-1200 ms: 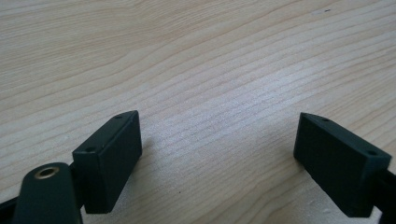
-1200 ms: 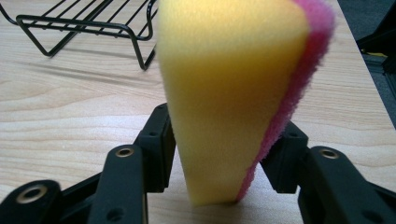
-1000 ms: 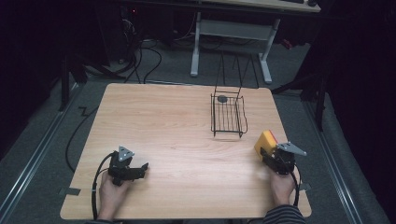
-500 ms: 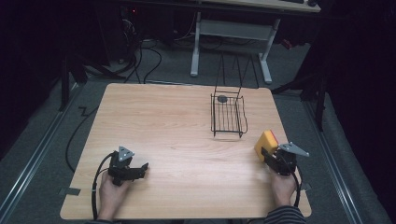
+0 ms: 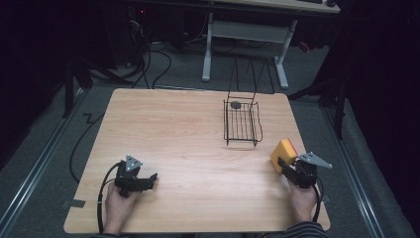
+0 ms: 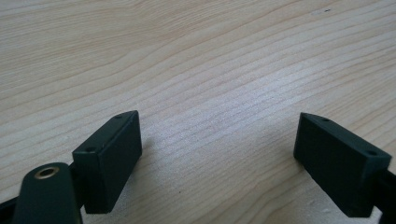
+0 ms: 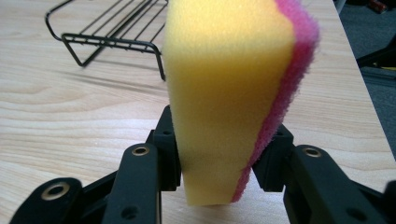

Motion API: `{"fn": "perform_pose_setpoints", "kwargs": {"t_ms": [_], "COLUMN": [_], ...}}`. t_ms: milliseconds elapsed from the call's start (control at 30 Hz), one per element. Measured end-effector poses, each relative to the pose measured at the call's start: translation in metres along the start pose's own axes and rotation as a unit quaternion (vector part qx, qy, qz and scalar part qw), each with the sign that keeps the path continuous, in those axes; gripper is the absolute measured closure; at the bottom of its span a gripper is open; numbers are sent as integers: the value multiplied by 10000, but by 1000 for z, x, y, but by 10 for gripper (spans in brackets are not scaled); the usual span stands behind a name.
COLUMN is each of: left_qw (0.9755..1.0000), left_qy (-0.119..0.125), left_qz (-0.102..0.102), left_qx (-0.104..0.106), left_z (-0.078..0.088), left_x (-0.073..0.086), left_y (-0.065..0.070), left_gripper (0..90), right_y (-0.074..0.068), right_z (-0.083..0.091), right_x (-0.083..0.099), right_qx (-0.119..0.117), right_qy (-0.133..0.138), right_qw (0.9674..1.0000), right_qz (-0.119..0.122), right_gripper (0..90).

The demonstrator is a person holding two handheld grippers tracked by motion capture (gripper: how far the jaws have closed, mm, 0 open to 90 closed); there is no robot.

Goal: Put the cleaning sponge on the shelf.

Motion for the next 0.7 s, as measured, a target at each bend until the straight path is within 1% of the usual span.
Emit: {"fn": "perform_pose_setpoints", "kwargs": {"t_ms": [133,233,267,300,333,367,433,700], "left_qw": [10000,10000,10000,10000,10000,10000,10000,10000], "left_qy": [1,0,-1,-1,0,-1,-1,-1], "left_qz": [1,-1,-1,-1,-2,-1,-1,-1], "left_qx": [-1,0,-1,-2,-1,-2,-2,-4], "left_z": [0,0,0,0,0,0,0,0], "left_x": [0,0,0,0,0,0,0,0], "left_y": [0,0,0,0,0,0,0,0], "left_gripper": [157,157,157,157,157,157,157,157], "right_y": [-1,-3,-3,-4,-5,-5,-7,-17], "right_z": [5,9,10,11,12,14,16,22], "right_x": [-3,-5,-6,-7,-8,-10,-13,-23], "right_qx": [-21,-59,-56,-71,-87,-100,-128,-181], "right_qy": [64,91,133,132,161,207,238,282], "right_qw": [10000,9999,9998,9999,9998,9997,9996,9989], "right_qz": [57,37,107,53,59,119,122,328], "right_gripper": [605,606,606,606,605,606,606,606]}}
Point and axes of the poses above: each handheld gripper's, and its own axes: z roughly backward along the jaws, x roughly out of its underside, y roughly to its right, the point moved 8 cm from there along -z, roughly forward along the jaws, and after that the axes turned 4 degrees about -y, right-handed, at the moved point
